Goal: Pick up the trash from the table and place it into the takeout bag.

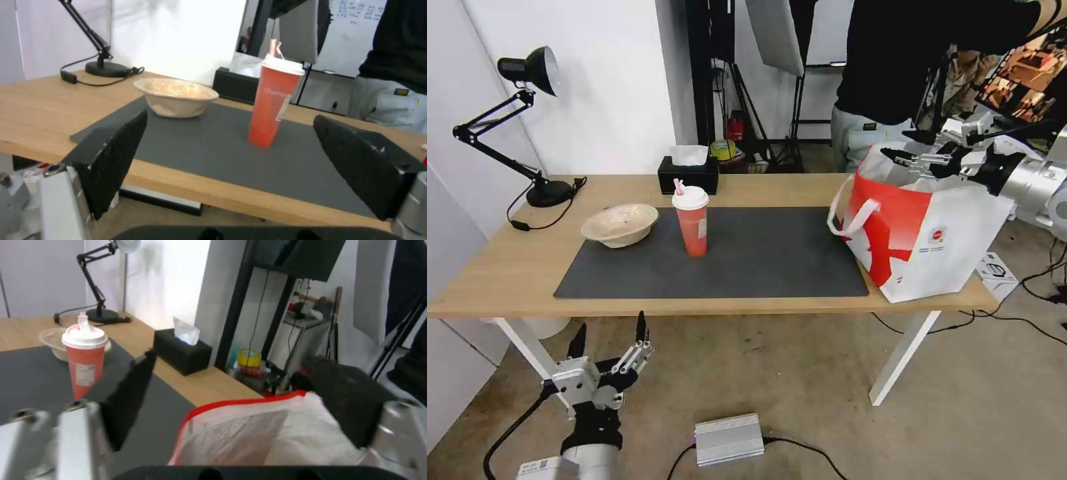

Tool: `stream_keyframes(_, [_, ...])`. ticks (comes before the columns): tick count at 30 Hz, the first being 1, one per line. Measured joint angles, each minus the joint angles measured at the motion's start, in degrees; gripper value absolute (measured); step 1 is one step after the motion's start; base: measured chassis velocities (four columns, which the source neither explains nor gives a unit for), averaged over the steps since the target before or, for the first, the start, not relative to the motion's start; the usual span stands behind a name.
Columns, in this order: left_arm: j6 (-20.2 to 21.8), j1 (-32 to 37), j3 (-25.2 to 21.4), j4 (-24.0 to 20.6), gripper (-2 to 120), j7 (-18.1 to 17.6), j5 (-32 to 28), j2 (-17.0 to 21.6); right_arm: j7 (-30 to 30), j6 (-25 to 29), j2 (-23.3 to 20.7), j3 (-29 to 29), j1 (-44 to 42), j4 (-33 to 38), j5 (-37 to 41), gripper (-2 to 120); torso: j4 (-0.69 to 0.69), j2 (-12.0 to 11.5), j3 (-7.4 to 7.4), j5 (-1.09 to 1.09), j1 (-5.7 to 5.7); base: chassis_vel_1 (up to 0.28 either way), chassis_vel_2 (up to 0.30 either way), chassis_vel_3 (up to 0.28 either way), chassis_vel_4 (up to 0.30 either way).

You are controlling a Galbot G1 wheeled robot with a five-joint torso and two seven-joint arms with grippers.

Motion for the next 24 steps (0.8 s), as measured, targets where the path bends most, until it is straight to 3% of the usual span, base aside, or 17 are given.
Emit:
stream_keyframes(6, [0.0,0.11,0.03,-0.2,100,0.04,0.08,-0.01,-0.01,0.48,-0.19,0.0,0.13,-0.06,-0.51,100,0.0,0.0,0.0,0.0,0.0,0.0,0.0,0.0,0.0])
stream_keyframes(24, [0.0,0.25,-0.33,-0.81,100,0.08,-0.09,0.01,2.97,2.42,0.21,0.54,-1.2,3.15,0.95,100,0.0,0.0,0.0,0.0,0.0,0.0,0.0,0.0,0.0])
